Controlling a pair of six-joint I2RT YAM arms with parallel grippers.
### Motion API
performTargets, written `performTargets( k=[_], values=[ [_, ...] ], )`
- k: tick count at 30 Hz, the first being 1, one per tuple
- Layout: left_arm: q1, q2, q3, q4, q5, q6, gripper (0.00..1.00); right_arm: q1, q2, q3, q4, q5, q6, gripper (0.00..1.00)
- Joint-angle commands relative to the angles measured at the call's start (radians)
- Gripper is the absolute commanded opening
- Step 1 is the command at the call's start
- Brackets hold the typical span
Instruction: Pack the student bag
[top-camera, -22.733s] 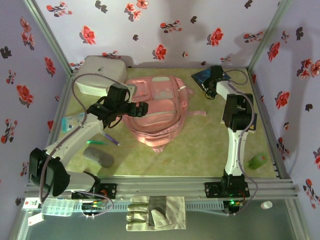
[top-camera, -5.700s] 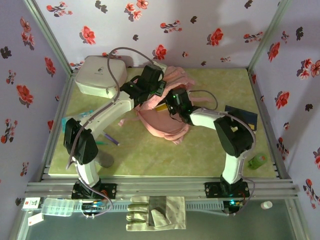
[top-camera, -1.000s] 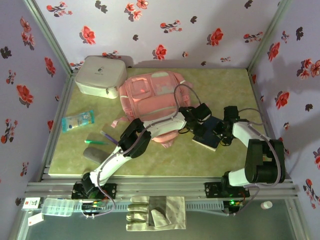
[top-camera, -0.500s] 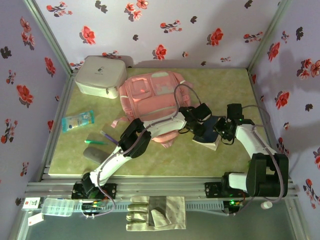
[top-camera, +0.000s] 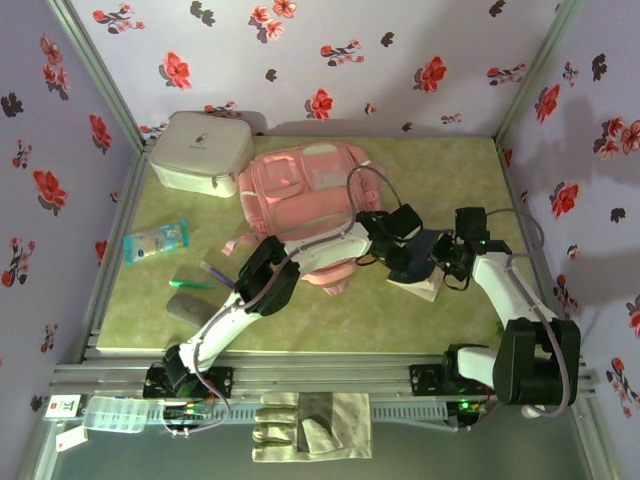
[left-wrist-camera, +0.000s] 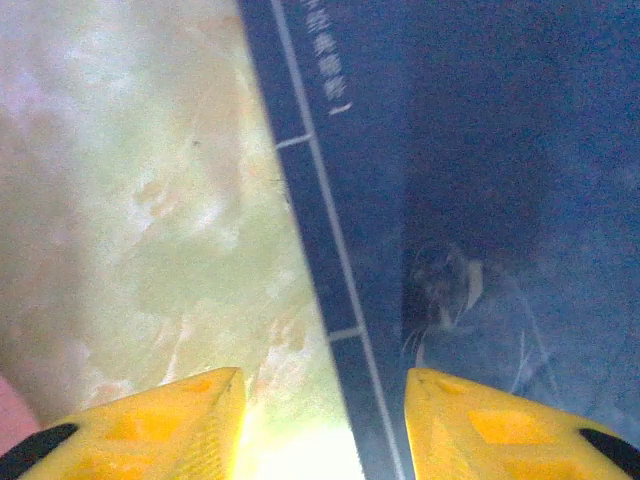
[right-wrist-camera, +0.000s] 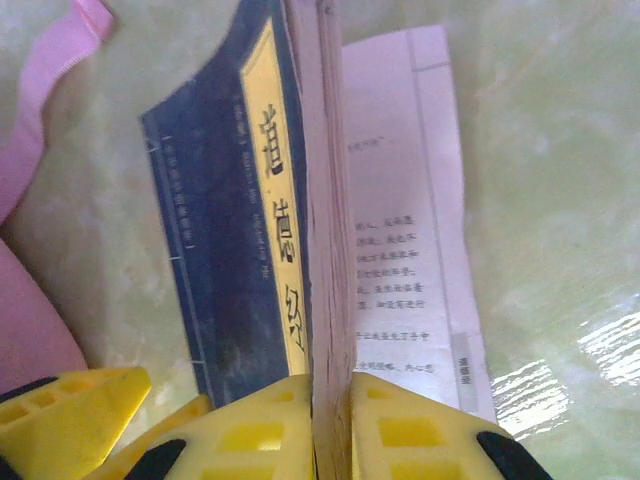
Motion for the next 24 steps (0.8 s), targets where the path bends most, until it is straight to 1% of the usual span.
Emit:
performTargets(
  k=[1,4,8,12,14,17,20,24],
  values=[
    [0.02,-0.141,0.017,-0.018,0.005,0.017,0.5,0.001,-0.049,0.005,-0.008,0.04,-0.007,0.13],
    [0.04,-0.214,-0.005,-0.001,0.005,0.014,0.54,0.001,-0.079,0.011,-0.004,0.029,-0.009,0.13],
    [0.076,-0.313,-0.087,0.037,0.005,-0.008,0.61,0.001,-0.127,0.033,0.005,-0.017,-0.006,0.13],
    [0.133,-0.415,-0.194,0.071,0.038,-0.06,0.72,0.001,-0.177,0.076,0.027,-0.095,-0.002,0.13],
    [0.169,-0.462,-0.254,0.102,0.08,-0.099,0.76,0.0,-0.191,0.097,0.057,-0.155,0.008,0.13],
    [0.233,-0.524,-0.354,0.163,0.179,-0.18,0.81,0.001,-0.19,0.121,0.14,-0.293,0.032,0.14],
    [0.299,-0.579,-0.471,0.271,0.301,-0.283,0.85,0.004,-0.169,0.126,0.263,-0.418,0.104,0.14],
    [0.366,-0.631,-0.631,0.463,0.43,-0.427,0.9,0.03,-0.123,0.123,0.441,-0.508,0.211,0.15]
  ],
)
